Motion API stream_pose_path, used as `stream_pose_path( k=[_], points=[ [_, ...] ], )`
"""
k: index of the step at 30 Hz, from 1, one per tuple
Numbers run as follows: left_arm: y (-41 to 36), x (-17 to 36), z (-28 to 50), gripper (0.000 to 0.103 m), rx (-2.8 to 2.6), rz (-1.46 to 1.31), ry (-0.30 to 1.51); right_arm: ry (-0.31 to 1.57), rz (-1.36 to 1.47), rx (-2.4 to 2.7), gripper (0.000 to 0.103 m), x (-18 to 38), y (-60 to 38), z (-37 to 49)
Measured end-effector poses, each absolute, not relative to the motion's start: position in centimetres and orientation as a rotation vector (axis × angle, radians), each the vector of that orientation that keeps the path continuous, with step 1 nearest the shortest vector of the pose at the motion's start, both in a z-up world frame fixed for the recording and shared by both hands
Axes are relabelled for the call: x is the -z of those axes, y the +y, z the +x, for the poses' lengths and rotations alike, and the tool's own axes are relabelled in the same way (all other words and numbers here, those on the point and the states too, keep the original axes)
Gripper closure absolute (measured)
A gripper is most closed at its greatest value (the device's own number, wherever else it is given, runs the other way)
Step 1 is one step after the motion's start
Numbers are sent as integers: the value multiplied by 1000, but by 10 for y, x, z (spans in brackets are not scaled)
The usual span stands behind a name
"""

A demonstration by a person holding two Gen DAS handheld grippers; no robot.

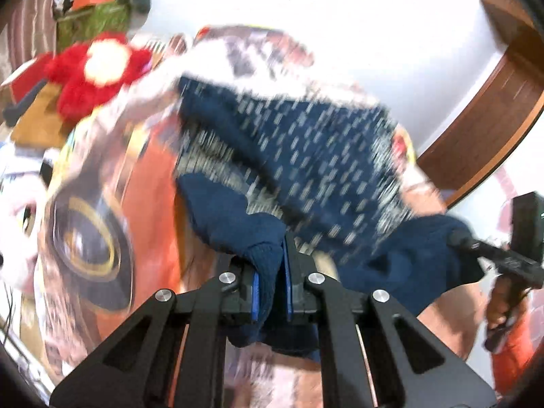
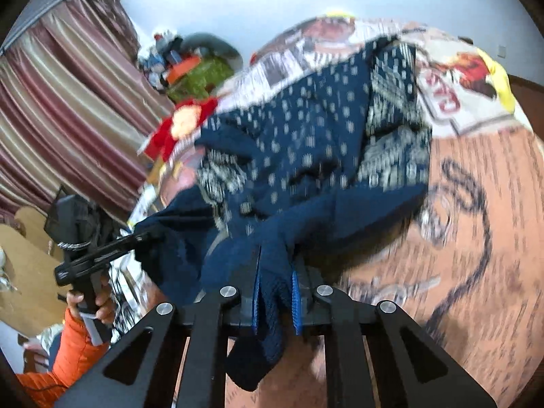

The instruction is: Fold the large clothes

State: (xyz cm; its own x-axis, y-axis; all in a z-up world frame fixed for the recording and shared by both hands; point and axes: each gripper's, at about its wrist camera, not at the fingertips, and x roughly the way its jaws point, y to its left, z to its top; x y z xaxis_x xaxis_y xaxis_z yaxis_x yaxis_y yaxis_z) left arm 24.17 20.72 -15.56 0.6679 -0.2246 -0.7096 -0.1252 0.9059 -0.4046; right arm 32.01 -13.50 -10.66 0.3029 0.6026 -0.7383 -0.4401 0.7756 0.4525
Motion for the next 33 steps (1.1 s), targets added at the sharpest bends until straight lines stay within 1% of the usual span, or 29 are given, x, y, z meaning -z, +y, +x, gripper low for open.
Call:
stream_pose_path(
  k=[5,9,15,18,23,25,28,31,33],
  points=[
    [227,116,288,93,51,-488,749,970,197,-669,92,82,-137,362],
    [252,108,329,93,-47,-512,731,920,207,-629,92,72,-135,410],
    [286,137,407,93,-227,-509,776,926,237,-525,92,89,-129,509],
    [297,171,448,93,-273,-521,843,951,230,-471,92,108,-121,557],
    [304,225,489,92,-336,-464,943,1023,252,-430,92,153,-111,613],
    [306,240,496,88,-339,-453,967,1034,268,-434,91,164,-113,621],
    [306,247,500,85,-333,-401,980,1062,326,-499,91,169,-124,630],
    [307,242,499,85,-318,-366,1009,1092,355,-510,91,165,-140,637],
    [310,234,495,84,-294,-380,1027,1030,266,-339,91,148,-162,639]
  ],
)
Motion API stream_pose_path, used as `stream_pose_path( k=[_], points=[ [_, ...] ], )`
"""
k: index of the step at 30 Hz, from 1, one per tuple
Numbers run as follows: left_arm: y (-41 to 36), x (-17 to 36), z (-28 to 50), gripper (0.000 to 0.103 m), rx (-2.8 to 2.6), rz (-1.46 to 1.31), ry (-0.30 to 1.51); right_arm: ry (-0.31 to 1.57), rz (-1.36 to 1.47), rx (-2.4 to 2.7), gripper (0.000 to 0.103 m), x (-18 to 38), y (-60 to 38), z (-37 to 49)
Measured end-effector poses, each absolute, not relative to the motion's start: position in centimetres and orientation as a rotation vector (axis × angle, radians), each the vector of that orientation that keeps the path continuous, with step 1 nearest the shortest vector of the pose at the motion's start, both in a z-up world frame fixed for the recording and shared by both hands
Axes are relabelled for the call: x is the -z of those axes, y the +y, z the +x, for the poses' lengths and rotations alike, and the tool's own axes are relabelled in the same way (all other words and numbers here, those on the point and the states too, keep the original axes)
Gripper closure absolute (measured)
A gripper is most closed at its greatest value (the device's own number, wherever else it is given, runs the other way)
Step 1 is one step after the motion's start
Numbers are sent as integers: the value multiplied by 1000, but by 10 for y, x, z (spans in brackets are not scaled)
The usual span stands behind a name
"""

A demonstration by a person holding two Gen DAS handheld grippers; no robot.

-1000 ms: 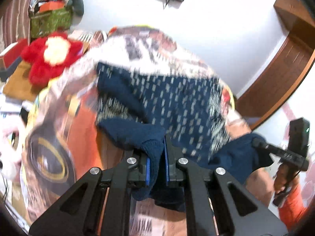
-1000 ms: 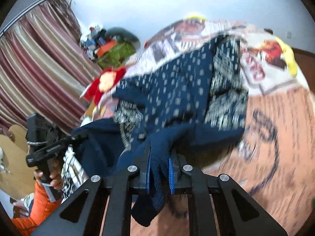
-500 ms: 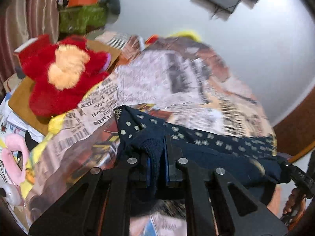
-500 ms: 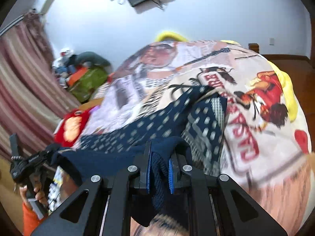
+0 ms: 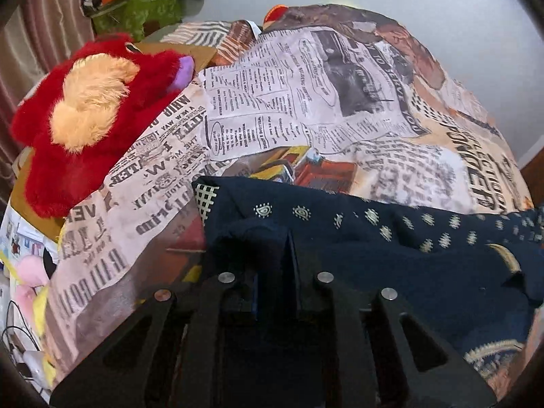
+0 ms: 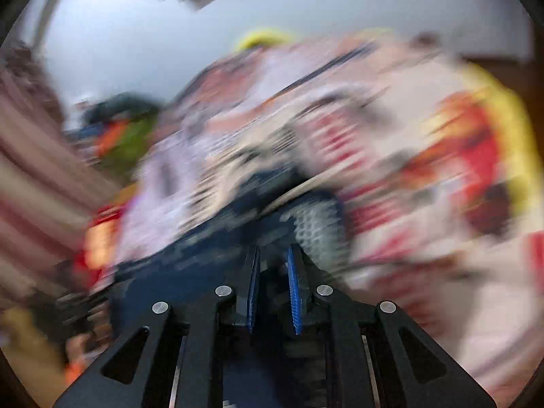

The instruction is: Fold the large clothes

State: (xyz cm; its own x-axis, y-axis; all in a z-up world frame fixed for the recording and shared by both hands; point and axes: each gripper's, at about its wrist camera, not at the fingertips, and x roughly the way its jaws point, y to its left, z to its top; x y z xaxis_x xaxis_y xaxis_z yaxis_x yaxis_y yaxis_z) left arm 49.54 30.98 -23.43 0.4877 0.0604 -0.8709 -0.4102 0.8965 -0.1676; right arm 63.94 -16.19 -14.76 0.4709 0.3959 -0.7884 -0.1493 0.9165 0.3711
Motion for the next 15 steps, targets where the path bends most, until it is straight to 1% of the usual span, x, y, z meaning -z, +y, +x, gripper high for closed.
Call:
stream_pose_path(
  k=[2,3,5,6,7,8,10,12,15],
  points=[
    [310,220,490,79,-291,-370,1022,988,255,-283,91,134,-184,639],
    [309,209,485,74,-292,-355,1007,987,282,-279,91,127,-197,637],
    [305,189,476,61,-306,-322,981,999,318,-310,91,119,-211,630],
    [302,179,471,43,-328,-300,959,1005,314,-335,91,114,-214,623],
    [301,172,467,29,-343,-286,938,1008,289,-354,91,110,-212,615],
    [296,159,457,26,-359,-261,892,1010,255,-371,91,107,-208,606],
    [290,148,450,23,-345,-242,866,1015,180,-420,91,103,-195,589],
    [280,143,444,23,-292,-226,883,1023,121,-480,90,103,-180,573],
    [255,152,439,23,-205,-193,938,1056,46,-579,90,113,-149,547]
  ],
)
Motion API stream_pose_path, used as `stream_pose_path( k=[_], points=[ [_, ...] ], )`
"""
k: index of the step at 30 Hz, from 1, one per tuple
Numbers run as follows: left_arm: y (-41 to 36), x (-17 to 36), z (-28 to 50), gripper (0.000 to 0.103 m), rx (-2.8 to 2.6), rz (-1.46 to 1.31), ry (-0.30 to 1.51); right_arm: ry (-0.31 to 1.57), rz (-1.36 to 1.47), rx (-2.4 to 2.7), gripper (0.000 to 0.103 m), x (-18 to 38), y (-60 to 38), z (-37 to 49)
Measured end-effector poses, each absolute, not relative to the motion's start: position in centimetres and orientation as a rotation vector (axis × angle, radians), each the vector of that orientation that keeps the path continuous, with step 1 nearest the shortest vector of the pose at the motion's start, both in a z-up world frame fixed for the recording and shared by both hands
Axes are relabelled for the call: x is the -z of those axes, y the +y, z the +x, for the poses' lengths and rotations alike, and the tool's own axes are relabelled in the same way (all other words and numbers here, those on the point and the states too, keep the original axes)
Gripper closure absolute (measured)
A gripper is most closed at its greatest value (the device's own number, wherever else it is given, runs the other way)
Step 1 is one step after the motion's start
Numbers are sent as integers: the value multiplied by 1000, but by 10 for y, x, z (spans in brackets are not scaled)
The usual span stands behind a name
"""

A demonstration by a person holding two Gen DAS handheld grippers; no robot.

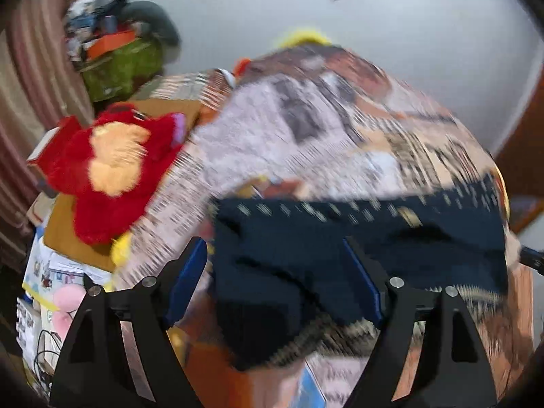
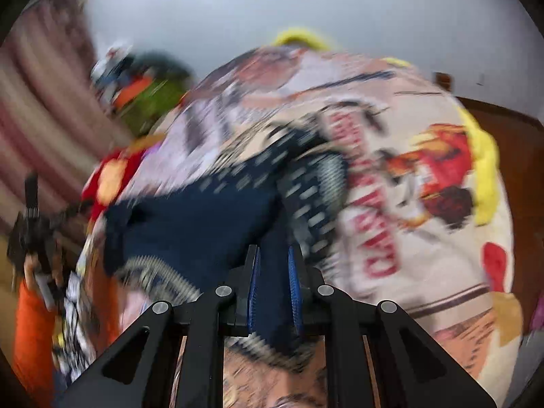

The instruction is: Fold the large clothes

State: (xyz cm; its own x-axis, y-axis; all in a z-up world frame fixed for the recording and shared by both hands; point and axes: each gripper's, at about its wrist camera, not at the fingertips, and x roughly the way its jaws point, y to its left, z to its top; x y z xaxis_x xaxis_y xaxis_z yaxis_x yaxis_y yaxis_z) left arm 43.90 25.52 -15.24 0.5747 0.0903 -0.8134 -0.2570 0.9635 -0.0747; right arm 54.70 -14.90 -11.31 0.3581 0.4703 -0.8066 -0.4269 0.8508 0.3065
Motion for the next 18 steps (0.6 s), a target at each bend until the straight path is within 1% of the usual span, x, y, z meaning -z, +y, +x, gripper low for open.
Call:
stream_pose_path(
  k=[3,8,11,13,16,18],
  points=[
    [227,171,439,23,-126,-148,993,1094,-1,-644,90,130,-121,531],
    [177,222,463,23,-57,-25,1107,1155,-116,-667,90,170,-75,524],
    [167,236,490,23,-99,31,1117,1151,-144,-623,90,184,-58,537],
    [172,231,509,23,-131,37,1097,1119,-140,-611,90,180,-49,551],
    [193,207,536,23,-209,14,1024,1066,-129,-589,90,165,-46,574],
    [212,186,548,23,-288,-16,960,988,-120,-552,90,149,-47,591]
  ],
)
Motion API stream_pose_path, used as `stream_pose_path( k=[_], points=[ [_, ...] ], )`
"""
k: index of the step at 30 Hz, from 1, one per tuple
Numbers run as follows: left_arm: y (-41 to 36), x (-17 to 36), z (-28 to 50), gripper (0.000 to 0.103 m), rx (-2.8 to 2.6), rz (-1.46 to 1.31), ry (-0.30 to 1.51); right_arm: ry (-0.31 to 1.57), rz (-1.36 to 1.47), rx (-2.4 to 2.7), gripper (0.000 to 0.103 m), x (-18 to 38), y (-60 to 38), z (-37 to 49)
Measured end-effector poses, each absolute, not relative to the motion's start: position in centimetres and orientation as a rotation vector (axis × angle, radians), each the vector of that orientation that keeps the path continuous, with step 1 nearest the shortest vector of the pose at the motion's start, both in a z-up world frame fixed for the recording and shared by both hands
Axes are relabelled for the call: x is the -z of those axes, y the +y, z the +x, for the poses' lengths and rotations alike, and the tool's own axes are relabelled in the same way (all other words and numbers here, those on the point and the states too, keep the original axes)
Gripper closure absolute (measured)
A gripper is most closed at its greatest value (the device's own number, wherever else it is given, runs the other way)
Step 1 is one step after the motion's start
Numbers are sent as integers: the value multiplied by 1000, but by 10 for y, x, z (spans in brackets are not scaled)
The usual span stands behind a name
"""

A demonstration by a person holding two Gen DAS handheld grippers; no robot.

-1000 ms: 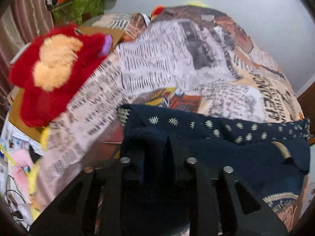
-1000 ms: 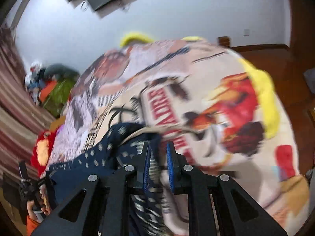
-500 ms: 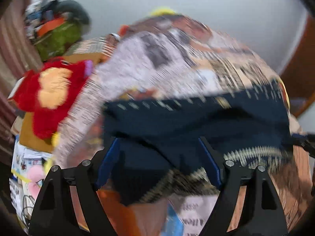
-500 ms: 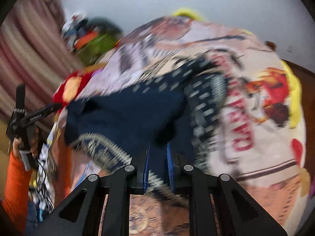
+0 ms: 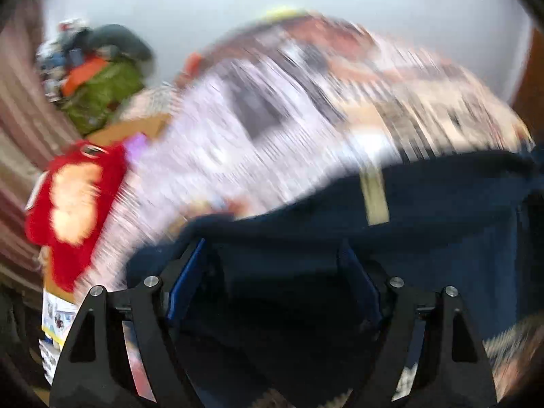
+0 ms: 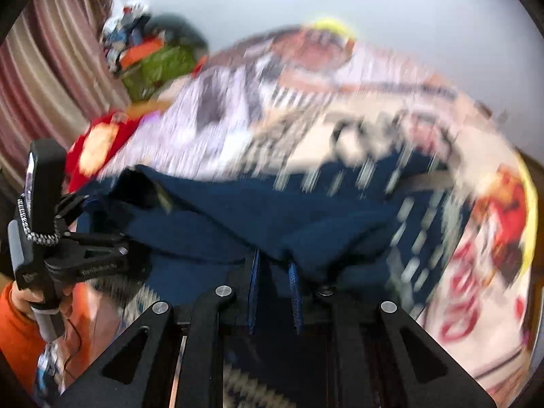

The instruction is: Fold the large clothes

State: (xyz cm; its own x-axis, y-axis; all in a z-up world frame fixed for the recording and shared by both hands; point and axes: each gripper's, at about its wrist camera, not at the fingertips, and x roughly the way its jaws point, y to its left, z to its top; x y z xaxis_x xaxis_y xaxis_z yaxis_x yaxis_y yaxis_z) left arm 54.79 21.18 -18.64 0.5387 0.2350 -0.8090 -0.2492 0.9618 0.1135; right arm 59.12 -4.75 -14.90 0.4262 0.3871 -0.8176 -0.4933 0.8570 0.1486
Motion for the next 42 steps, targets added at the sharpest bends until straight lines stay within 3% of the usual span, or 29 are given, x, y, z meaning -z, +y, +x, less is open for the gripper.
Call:
stream_pose_path(
  k=[7,12,19,29,37,42],
  points=[
    [253,144,520,23,-305,-147,854,884,-95,-449,90,117,-56,608],
    [233,176,490,23,-157,-150,979,922,-144,-614,90,123,-32,569],
    [194,248,460,23,-76,-72,1126,1099,-308,-746,90,187,12,518],
    [188,230,412,23,-90,32,1077,998,-401,-743,90,193,-4,496],
    [214,210,364,23,-133,-167,1025,1075,-375,-665,90,176,-20,496],
    [235,223,345,23,-137,-436,1031,1057,-419,-650,90,166,-27,481]
  ],
)
